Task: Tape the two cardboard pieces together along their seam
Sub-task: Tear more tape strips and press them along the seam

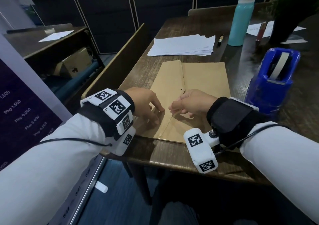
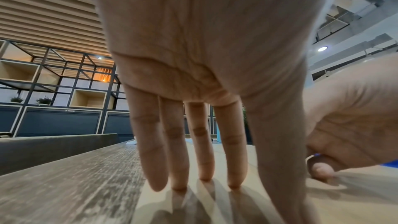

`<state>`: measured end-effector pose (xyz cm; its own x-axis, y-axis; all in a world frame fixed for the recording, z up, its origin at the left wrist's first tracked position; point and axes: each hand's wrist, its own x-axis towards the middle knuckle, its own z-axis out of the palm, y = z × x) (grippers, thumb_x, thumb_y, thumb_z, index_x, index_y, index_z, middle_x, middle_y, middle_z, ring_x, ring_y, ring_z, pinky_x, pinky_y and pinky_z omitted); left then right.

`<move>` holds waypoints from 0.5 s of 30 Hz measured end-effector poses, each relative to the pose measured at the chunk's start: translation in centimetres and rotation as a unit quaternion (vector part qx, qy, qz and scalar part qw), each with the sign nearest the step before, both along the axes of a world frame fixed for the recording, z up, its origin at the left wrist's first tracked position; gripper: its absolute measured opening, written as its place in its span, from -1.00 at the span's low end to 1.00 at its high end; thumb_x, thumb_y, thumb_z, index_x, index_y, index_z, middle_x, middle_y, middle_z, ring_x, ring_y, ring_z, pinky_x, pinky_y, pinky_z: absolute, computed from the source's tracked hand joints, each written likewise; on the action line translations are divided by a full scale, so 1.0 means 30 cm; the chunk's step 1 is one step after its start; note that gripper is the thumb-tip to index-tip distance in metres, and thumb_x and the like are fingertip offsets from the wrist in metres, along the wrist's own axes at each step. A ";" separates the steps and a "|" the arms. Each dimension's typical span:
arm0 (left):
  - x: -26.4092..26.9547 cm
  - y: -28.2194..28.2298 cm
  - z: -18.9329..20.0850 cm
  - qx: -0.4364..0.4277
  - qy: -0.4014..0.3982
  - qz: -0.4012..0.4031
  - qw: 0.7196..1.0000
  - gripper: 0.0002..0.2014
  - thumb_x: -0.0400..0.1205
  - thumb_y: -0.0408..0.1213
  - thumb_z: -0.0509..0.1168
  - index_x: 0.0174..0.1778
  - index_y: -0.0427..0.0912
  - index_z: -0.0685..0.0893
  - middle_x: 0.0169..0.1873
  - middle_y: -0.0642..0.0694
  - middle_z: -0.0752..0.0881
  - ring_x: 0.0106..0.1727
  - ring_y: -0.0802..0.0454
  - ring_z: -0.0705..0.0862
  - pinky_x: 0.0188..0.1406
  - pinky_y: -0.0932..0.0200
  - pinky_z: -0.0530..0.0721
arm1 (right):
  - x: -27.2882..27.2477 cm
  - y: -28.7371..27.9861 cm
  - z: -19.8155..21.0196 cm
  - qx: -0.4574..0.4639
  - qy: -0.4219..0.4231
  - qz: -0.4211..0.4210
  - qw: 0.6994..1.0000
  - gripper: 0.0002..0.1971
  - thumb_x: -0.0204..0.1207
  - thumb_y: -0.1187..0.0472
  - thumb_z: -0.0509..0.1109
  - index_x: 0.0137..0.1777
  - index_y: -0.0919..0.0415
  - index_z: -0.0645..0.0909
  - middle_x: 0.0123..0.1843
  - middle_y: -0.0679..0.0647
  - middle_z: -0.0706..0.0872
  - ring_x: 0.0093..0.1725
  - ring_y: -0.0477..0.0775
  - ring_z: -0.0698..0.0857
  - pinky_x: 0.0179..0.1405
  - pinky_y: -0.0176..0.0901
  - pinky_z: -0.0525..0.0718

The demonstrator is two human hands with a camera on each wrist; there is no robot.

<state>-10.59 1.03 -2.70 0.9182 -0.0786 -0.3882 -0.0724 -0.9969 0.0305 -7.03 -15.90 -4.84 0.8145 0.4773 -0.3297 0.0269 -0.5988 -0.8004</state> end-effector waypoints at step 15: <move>0.018 0.000 -0.014 -0.003 0.002 0.006 1.000 -0.52 0.38 0.14 0.51 0.24 0.32 0.67 0.25 0.17 0.64 0.15 0.06 0.66 0.14 0.01 0.67 | -0.017 0.001 0.000 -0.016 -0.026 0.006 1.000 -0.82 0.50 0.16 0.42 -0.31 0.15 0.73 -0.37 -0.14 0.68 -0.26 -0.11 0.51 -0.36 -0.32 0.43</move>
